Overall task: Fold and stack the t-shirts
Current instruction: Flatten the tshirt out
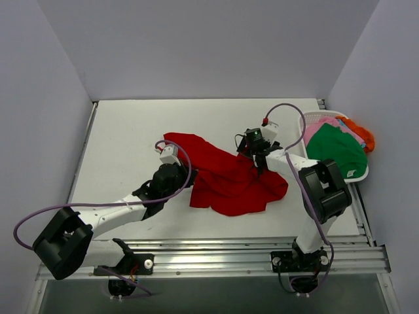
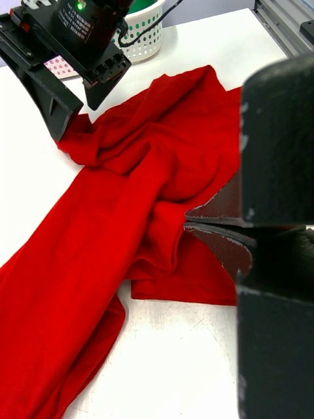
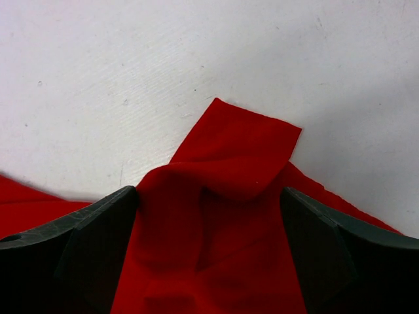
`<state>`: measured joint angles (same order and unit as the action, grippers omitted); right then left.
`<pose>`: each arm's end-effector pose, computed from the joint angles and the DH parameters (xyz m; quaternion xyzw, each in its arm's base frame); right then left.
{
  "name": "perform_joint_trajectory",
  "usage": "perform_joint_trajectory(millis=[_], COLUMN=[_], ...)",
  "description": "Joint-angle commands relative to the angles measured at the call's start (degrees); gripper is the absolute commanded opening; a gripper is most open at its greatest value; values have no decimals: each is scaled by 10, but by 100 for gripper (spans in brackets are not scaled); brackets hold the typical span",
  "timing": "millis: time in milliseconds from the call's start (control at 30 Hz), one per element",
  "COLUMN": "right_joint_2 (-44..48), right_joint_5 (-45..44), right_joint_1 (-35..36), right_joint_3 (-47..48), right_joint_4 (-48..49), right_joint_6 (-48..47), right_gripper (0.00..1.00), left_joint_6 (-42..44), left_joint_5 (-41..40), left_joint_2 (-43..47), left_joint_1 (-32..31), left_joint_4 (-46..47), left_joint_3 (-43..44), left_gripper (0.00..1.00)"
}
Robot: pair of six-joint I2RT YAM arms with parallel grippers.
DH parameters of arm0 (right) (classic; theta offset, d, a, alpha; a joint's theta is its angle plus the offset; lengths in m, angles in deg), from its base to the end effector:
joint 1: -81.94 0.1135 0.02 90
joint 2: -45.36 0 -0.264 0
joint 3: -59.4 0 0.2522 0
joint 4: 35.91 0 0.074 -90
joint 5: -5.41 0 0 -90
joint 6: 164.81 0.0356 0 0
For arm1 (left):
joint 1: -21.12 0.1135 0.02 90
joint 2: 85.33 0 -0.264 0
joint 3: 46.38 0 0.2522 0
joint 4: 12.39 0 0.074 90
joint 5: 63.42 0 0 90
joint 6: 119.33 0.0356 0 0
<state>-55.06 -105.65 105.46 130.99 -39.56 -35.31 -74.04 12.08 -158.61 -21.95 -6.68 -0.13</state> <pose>0.3527 0.1396 0.1940 0.2069 0.8413 0.1106 0.4870 0.2031 -0.1777 0.2123 -0.0829 0.8180 -0.3129 0.4755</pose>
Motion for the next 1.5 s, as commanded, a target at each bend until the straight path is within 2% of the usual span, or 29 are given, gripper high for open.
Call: perform_joint_trajectory(millis=[0, 67, 100, 167, 267, 300, 367, 400, 433, 733, 900, 1033, 1167, 1267, 1367, 1467], right_joint_2=[-7, -8, -11, -14, -24, -27, -33, -35, -37, 0, 124, 245, 379, 444, 506, 574], right_joint_5=[-8, -7, -7, -2, 6, 8, 13, 14, 13, 6, -29, -75, -135, -161, -157, -111], right_joint_1=[-6, -8, -9, -13, -17, -17, -18, -19, -19, -23, -9, 20, 93, 142, 167, 186], right_joint_3=[19, 16, 16, 14, 12, 11, 12, 14, 15, -1, -25, -29, -17, 4, 23, 36], right_joint_4=[11, 16, 18, 23, 31, 35, 39, 37, 36, 38, 0, -54, -131, -180, -196, -172], right_joint_6=[11, 12, 12, 14, 14, 14, 15, 15, 15, 20, 19, 12, 7, 5, -17, -56], right_gripper=[85, 81, 74, 70, 49, 33, 18, 6, 1, 0, 0, 0, 0, 0, 0, 0], left_joint_6=[6, 5, 6, 6, 6, 6, 6, 6, 6, 15, 34, 47, 62, 87, 123, 161], left_joint_5=[5, 5, 4, 4, 2, 2, 3, 2, 2, -11, -46, -83, -86, -83, -86, -88], left_joint_2=[9, 9, 9, 9, 6, 3, -1, -3, -4, 1, 101, 193, 286, 333, 357, 378], left_joint_1=[3, 3, 3, 3, 3, 3, 3, 3, 3, 7, 9, 9, 5, -2, -7, -11], left_joint_4=[12, 13, 13, 13, 15, 15, 16, 16, 18, -2, -63, -157, -241, -298, -358, -396], left_joint_3=[-1, -1, -1, -1, -1, -1, -1, -1, -1, 10, 28, 47, 78, 121, 185, 239], left_gripper=[2, 2, 2, 2, 2, 2, 2, 2, 2, 2, 2, 2, 2, 2, 2, 2])
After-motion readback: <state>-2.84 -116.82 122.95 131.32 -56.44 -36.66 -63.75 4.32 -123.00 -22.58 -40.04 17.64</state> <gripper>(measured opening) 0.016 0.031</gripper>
